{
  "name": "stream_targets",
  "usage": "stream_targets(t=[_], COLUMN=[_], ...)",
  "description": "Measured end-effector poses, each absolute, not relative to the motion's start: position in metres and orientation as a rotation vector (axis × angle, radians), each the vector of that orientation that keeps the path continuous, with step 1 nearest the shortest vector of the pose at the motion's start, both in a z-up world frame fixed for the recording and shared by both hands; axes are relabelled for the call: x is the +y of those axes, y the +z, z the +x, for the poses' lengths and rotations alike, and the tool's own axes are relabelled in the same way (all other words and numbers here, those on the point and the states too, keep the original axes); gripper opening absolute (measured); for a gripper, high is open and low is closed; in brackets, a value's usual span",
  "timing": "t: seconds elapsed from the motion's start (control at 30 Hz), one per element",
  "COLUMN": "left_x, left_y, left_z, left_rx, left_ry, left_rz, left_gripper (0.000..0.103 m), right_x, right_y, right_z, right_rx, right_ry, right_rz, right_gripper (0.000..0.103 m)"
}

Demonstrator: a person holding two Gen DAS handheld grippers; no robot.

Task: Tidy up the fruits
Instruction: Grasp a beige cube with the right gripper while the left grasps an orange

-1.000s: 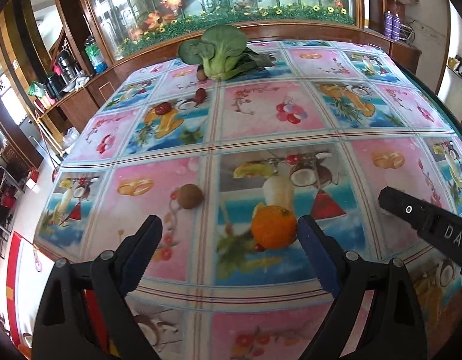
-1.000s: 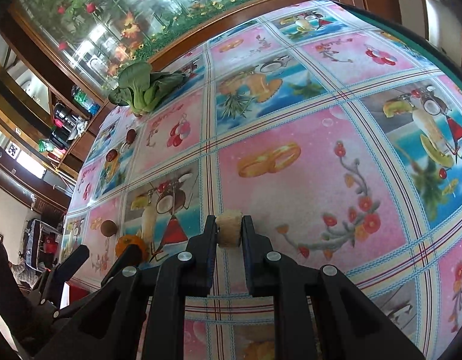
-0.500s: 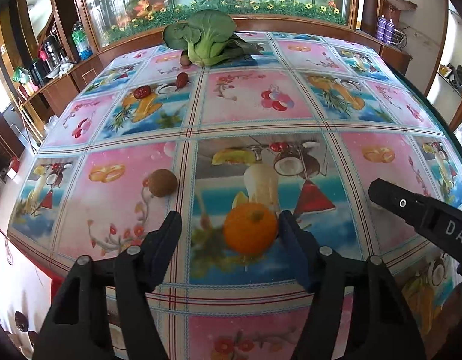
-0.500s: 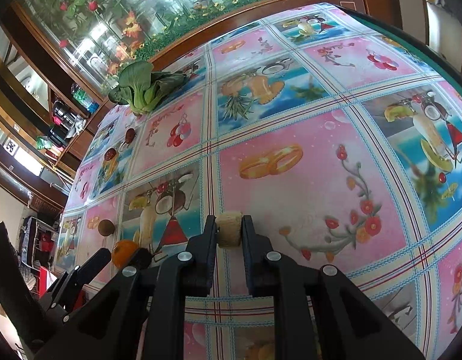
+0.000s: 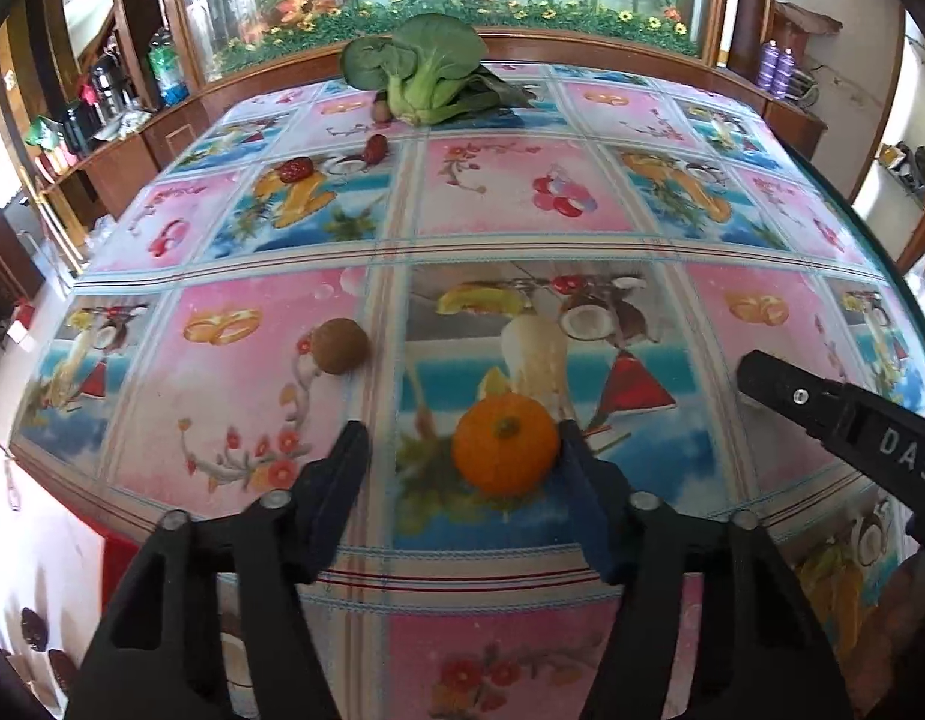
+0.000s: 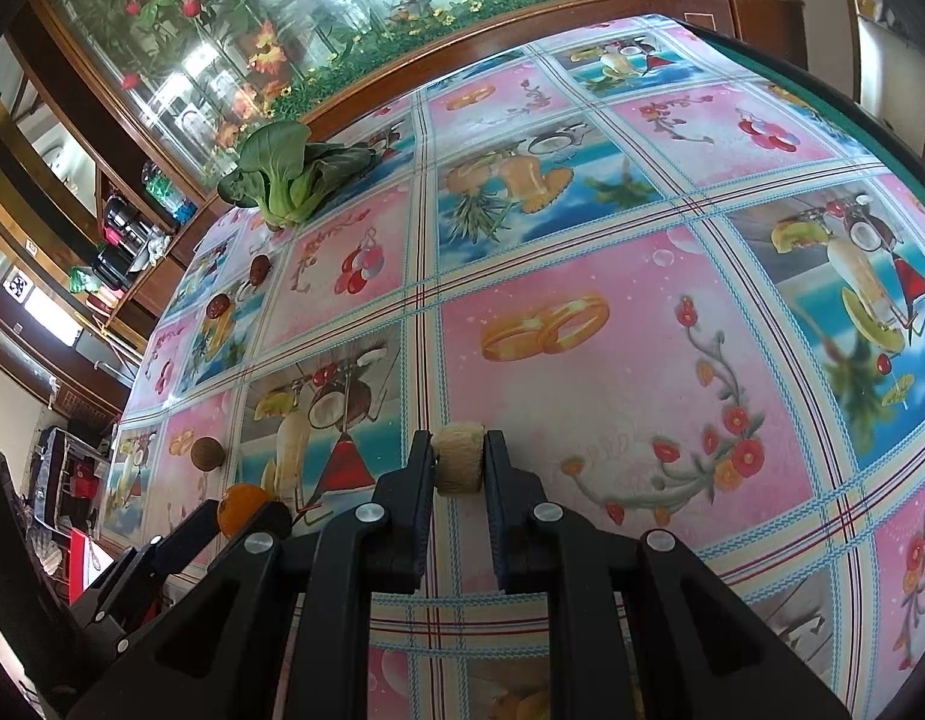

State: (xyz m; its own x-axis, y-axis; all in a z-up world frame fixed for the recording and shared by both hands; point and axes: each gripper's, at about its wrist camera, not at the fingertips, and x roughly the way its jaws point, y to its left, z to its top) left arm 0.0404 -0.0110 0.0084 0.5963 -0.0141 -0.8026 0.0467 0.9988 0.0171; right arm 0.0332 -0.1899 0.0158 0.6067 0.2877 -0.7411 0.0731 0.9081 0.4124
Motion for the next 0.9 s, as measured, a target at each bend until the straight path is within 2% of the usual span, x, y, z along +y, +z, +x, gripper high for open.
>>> stream_targets(t=[0.13, 0.53, 0.9], left_x=[-0.019, -0.020, -0.009], left_y=[0.010, 0.023, 0.048], left_z=[0.038, 0.028, -0.021], left_rx=[0.930, 0.898, 0.808], left_ry=[-0.076, -0.049, -0.027], left_rz=[0.051, 0.049, 0.022], left_gripper=[0.034, 0.034, 0.034], right_x=[-0.189, -0.189, -0.189], right_y=[0.016, 0.016, 0.026], right_z=[0.033, 0.033, 0.025], right_rx=[0.914, 0.914, 0.838], right_ry=[0.125, 0.125, 0.148], right_rz=[0.419, 0.427, 0.436], right_gripper=[0.014, 0.014, 0.014])
